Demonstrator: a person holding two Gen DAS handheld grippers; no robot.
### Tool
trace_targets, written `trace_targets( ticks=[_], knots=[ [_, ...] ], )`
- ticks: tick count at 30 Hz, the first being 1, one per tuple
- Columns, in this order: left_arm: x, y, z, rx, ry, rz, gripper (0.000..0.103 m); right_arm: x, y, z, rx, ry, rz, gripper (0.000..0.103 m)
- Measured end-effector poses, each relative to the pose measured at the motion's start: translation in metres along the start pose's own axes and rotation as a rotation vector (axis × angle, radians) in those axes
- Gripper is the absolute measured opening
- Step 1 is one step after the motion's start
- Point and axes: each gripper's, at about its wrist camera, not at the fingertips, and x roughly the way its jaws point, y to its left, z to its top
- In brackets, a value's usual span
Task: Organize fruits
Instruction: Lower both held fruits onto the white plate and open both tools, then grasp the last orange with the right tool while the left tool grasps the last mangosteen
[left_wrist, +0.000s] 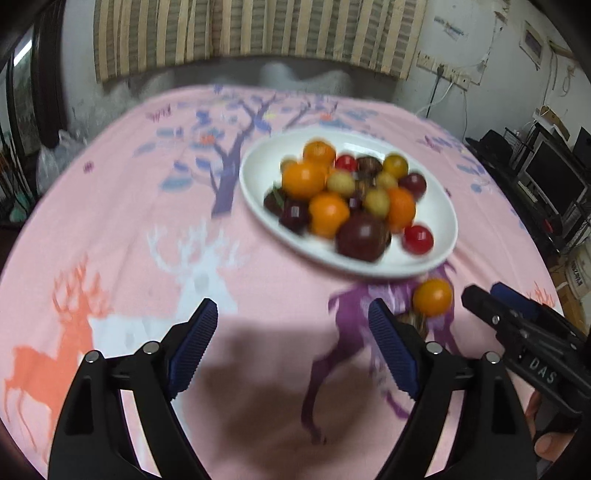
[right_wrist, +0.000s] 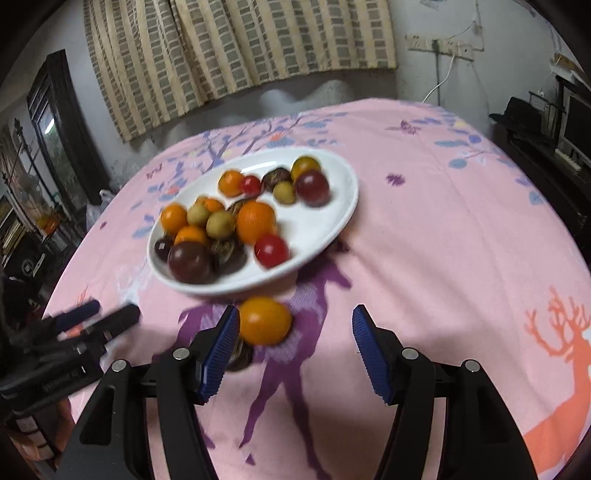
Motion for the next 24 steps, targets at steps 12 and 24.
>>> trace_targets(
  ticks=[12, 24],
  knots=[
    [0.008, 0.009, -0.01, 0.008, 0.002, -0.014, 0.082, 0.034, 0.028, 0.004, -0.035, 0.056, -0.069, 0.05],
    [0.004, -0.008, -0.014, 0.076, -0.019, -0.048, 0.082, 0.001, -0.005, -0.01, 0.12, 0.012, 0.005, 0.04]
  ],
)
